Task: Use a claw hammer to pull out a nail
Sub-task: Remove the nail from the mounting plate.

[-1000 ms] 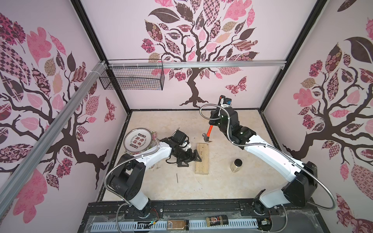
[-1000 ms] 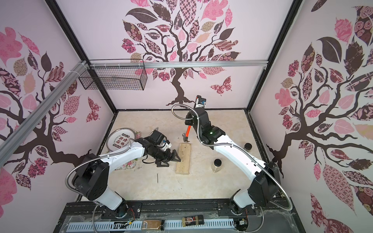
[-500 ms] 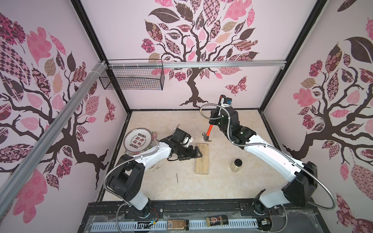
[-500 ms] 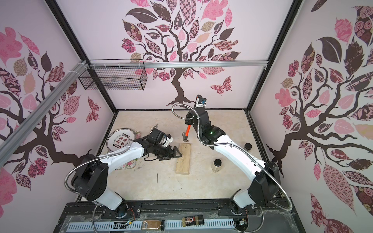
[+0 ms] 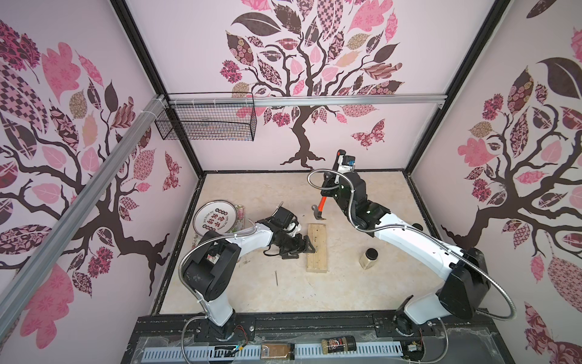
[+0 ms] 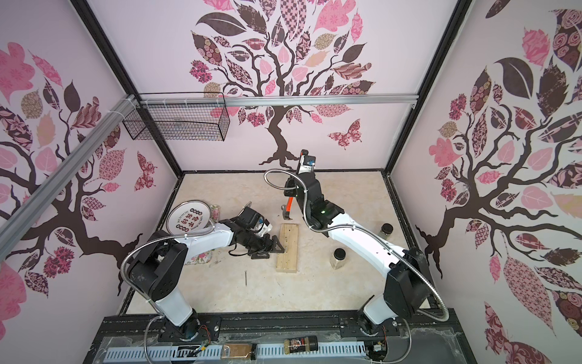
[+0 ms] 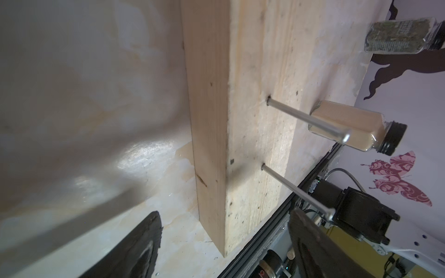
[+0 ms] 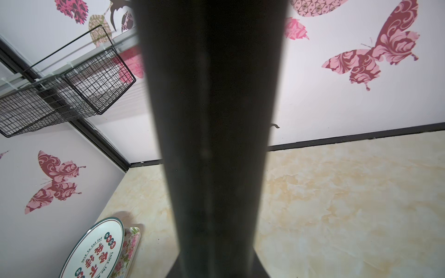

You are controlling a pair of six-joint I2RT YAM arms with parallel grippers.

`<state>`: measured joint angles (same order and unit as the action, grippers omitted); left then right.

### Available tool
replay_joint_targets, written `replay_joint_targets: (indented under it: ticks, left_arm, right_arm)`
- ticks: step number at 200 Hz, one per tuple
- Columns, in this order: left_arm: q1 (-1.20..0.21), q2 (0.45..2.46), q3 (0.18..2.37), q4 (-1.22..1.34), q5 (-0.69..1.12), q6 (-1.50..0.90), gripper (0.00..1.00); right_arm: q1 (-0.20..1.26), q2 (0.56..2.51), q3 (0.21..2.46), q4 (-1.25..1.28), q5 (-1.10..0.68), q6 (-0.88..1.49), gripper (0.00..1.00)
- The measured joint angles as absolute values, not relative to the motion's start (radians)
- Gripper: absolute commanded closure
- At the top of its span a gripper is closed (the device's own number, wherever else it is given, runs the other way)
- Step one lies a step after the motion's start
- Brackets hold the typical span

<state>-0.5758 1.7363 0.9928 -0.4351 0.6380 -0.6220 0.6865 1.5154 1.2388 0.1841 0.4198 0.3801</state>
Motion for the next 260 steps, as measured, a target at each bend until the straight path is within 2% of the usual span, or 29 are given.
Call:
replay_joint_targets:
  ticks: [43, 60, 93, 171, 260]
  left_arm:
    - [-0.583, 1.771, 0.987, -0.421, 0.661, -0.663, 0.30]
    - [-0.596, 1.781, 0.986, -0.420, 0.662, -0.668, 0.40]
    - [-0.611, 1.799, 0.986, -0.410, 0.678, -0.686, 0.50]
    - [-0.608, 1.811, 0.986, -0.383, 0.717, -0.712, 0.61]
    - [-0.608, 1.818, 0.986, -0.369, 0.744, -0.735, 0.63]
  right_arm:
    - [0.732, 1.576, 1.129, 0.354, 0.488, 0.305, 0.93]
    - [0.742, 1.587, 1.083, 0.426, 0.508, 0.295, 0.94]
    - [0.752, 1.589, 0.997, 0.543, 0.543, 0.289, 0.93]
    - [0.765, 1.637, 0.924, 0.740, 0.603, 0.283, 0.95]
    - [0.831, 1.760, 0.823, 1.065, 0.651, 0.094, 0.95]
